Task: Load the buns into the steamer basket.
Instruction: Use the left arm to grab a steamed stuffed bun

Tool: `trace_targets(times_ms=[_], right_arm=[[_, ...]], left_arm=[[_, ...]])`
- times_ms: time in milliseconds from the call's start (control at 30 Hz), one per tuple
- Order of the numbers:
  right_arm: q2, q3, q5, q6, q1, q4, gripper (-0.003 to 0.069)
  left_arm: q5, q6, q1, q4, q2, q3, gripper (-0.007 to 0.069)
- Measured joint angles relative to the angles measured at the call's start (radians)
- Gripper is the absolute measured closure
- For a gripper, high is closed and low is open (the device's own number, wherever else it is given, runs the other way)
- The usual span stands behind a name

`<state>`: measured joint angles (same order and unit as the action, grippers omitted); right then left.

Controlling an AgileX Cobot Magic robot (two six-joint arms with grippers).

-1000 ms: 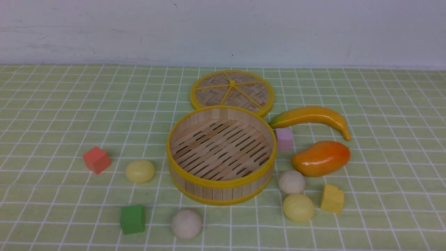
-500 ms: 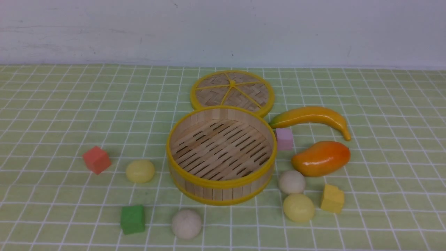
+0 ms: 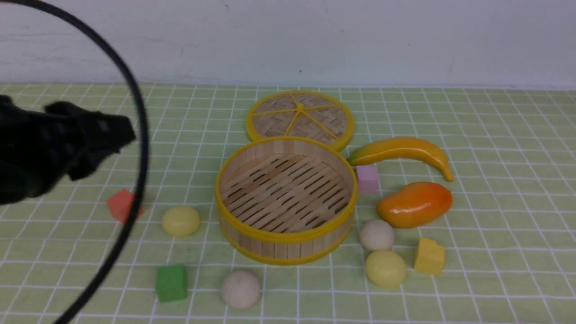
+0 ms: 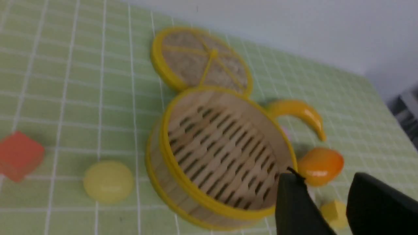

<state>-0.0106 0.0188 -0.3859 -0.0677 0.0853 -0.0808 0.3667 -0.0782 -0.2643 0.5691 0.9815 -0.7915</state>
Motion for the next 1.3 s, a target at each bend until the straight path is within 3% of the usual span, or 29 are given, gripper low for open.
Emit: trace_targets(times_ms=[133,367,500,733,833,933,1300], right_arm=[[0.000,0.000,0.000,0.000,0.000,0.000,0.0418],[0.000,0.000,0.000,0.000,0.000,0.000,0.0418],[0.000,0.000,0.000,0.000,0.000,0.000,0.0418],[0.000,0.000,0.000,0.000,0.000,0.000,0.0418],[0.000,0.000,0.000,0.000,0.000,0.000,0.0418],[0.000,0.000,0.000,0.000,0.000,0.000,0.0418],[0.000,0.000,0.000,0.000,0.000,0.000,0.0418]], left_arm=[[0.102,0.000,-0.045,-0.001,0.132,-0.022,0.0386],[0.412,0.000,-0.081,-0.014,0.373,-0.216,0.0386],[0.485,0.000,-0.083,-0.021,0.454,-0.282,0.0386],[0.496,0.112,-0.204,-0.212,0.527,-0.298,0.0386],[0.508,0.326,-0.305,-0.415,0.588,-0.317,0.0386],[0.497,0.462,-0.352,-0.511,0.626,-0.336,0.0386],[0.411,0.514,-0.363,-0.608,0.736,-0.367,0.0386]])
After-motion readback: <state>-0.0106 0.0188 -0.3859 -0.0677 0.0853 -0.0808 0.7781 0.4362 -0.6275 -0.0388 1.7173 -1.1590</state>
